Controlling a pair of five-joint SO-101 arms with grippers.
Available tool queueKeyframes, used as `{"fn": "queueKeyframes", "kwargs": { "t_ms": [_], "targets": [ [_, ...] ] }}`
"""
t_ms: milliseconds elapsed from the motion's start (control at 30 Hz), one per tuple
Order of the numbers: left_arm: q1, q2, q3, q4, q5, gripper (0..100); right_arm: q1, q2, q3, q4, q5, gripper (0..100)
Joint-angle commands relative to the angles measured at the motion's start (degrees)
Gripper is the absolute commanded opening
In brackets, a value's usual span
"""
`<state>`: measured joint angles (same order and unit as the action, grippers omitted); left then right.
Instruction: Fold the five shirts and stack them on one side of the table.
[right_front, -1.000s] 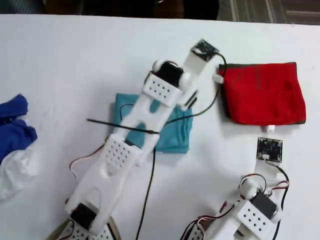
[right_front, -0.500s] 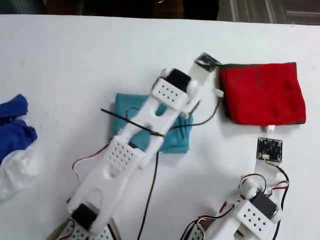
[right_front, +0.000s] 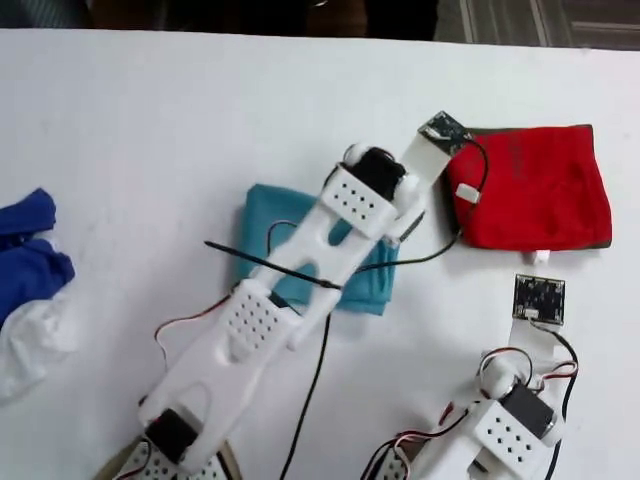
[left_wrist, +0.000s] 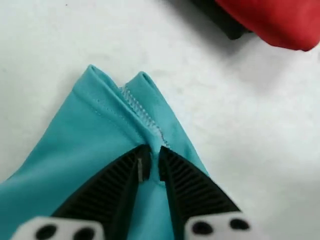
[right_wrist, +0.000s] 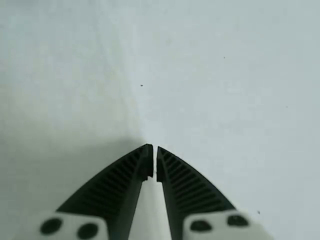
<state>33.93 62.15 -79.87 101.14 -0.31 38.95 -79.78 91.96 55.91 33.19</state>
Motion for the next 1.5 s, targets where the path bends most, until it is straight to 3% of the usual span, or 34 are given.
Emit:
{"fn": "queueKeyframes", "kwargs": {
  "t_ms": [0, 433, 733, 1000, 1267, 1467],
  "targets": [
    [-2.29, -0.44, -0.40, 0.62, -0.26, 17, -0.40, -1.10, -0.26, 0.22, -0.44, 2.0],
    [-19.34, -5.63, 0.22, 0.97, -3.87, 18, -0.40, -1.10, -0.26, 0.22, -0.44, 2.0],
    [-21.27, -1.05, 1.01, 0.97, -4.57, 18, -1.10, -1.01, -1.76, 0.22, 0.18, 1.9],
    [-26.37, 1.85, 1.19, 0.70, -4.75, 18, -24.48, 8.48, -22.24, 9.10, -3.60, 1.9],
    [-29.10, 2.37, -0.40, 0.62, -7.38, 18, -47.87, 37.23, -45.71, 9.10, -4.04, 1.9],
    [-29.45, 4.04, -0.40, 0.26, -7.38, 18, -55.78, 55.87, -54.68, 8.92, -8.88, 1.9]
  ]
}}
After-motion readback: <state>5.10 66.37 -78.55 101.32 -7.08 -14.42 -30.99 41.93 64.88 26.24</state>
